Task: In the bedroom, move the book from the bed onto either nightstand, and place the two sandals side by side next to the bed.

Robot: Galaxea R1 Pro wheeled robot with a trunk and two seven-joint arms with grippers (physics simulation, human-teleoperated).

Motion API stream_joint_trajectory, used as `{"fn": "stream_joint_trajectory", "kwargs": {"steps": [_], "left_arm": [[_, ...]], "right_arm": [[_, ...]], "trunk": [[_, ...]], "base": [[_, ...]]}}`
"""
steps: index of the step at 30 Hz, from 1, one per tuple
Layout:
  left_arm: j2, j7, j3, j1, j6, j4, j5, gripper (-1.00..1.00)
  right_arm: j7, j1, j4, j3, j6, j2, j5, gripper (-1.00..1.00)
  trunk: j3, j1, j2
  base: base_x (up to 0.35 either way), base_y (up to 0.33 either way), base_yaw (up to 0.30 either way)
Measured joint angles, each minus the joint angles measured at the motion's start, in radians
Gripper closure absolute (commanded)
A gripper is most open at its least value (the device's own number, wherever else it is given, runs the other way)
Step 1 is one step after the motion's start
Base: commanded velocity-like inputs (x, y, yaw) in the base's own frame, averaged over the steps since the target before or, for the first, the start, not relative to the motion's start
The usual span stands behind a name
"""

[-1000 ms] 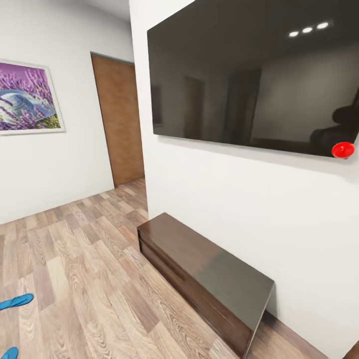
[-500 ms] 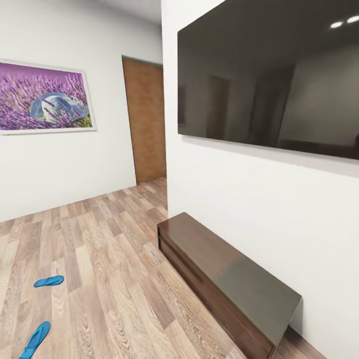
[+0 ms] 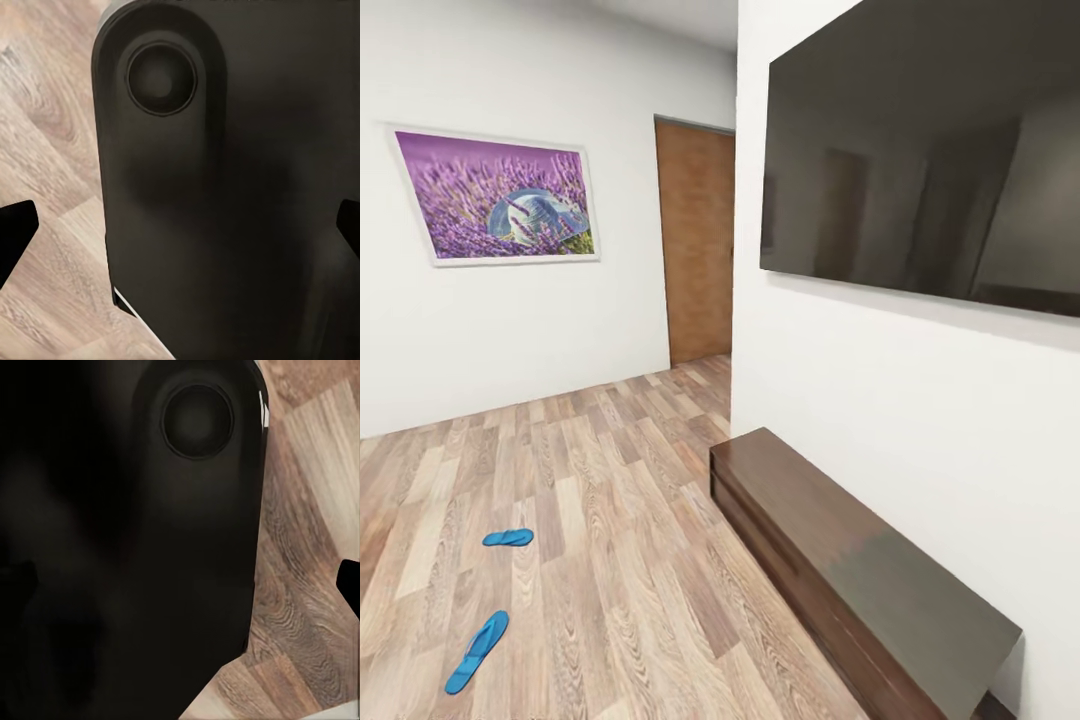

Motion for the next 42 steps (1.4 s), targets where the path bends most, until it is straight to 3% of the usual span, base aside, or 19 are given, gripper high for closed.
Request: {"fn": "stream_joint_trajectory", "kwargs": {"steps": [11, 29, 42], "left_arm": [[0.000, 0.000, 0.001, 0.000, 0.000, -0.001, -0.001, -1.00], [0.000, 0.000, 0.003, 0.000, 0.000, -0.002, -0.001, -1.00], [0.000, 0.000, 0.002, 0.000, -0.001, -0.002, -0.001, -1.00]], "right_arm": [[0.000, 0.000, 0.000, 0.000, -0.001, 0.000, 0.000, -1.00], [0.000, 0.000, 0.000, 0.000, 0.000, -0.001, 0.000, -1.00], [0.000, 0.000, 0.000, 0.001, 0.000, 0.000, 0.000, -1.00]], "trunk": [[0.000, 0.000, 0.000], [0.000, -0.001, 0.000], [0.000, 0.000, 0.000]], "base": [[0.062, 0.000, 0.034], [0.306, 0.000, 0.004], [0.212, 0.000, 0.228]]}}
